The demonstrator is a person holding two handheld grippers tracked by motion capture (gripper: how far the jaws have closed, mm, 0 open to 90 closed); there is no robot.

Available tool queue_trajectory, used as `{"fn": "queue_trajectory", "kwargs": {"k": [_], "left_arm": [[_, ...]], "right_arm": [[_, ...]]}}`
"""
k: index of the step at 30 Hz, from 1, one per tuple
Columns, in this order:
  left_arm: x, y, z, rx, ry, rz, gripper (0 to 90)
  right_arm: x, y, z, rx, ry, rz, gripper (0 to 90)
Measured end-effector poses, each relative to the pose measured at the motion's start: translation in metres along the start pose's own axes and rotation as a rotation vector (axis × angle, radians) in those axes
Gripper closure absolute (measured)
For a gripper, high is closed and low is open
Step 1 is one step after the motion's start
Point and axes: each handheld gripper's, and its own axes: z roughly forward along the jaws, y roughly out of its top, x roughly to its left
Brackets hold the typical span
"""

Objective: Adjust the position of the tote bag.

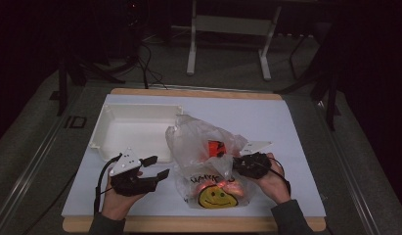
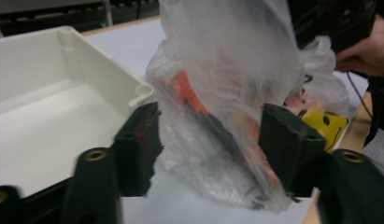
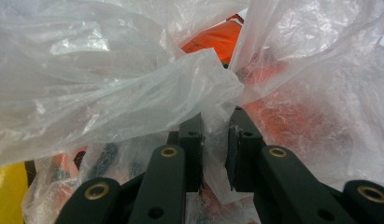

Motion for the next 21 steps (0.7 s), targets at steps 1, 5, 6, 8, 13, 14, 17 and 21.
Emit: {"fn": "queue_trajectory", "kwargs": {"k": [1,5,6,8,13,14,17,21], "left_arm": [[0.000,0.001,0.000,-0.009,-0.005,-0.005,32.0],[0.000,0.005,0.000,-0.047,-0.022,-0.019,27.3],[0.000,0.008,0.001,-0.059,-0.030,-0.018,23.5],[0.000,0.011,0.002,-0.064,-0.036,-0.017,20.3],[0.001,0.024,0.005,-0.108,-0.045,-0.044,14.6],[0.001,0.024,0.005,-0.108,-0.045,-0.044,14.5],[0.004,0.033,0.010,-0.140,-0.064,-0.078,13.6],[0.006,0.041,0.028,-0.121,-0.079,-0.097,22.6]], "right_arm": [[0.000,0.000,0.000,0.000,0.001,0.001,78.3],[0.000,-0.001,0.001,0.003,0.002,0.002,78.2],[0.000,-0.001,0.002,0.002,0.002,0.007,78.0],[0.000,-0.001,0.002,0.003,0.002,0.003,78.0],[0.001,-0.001,0.004,0.009,0.003,0.002,78.1],[0.001,-0.001,0.004,0.009,0.003,0.002,78.1],[0.001,-0.001,0.005,0.009,0.003,0.001,78.0],[0.001,-0.001,0.005,0.009,0.003,0.004,78.1]]}}
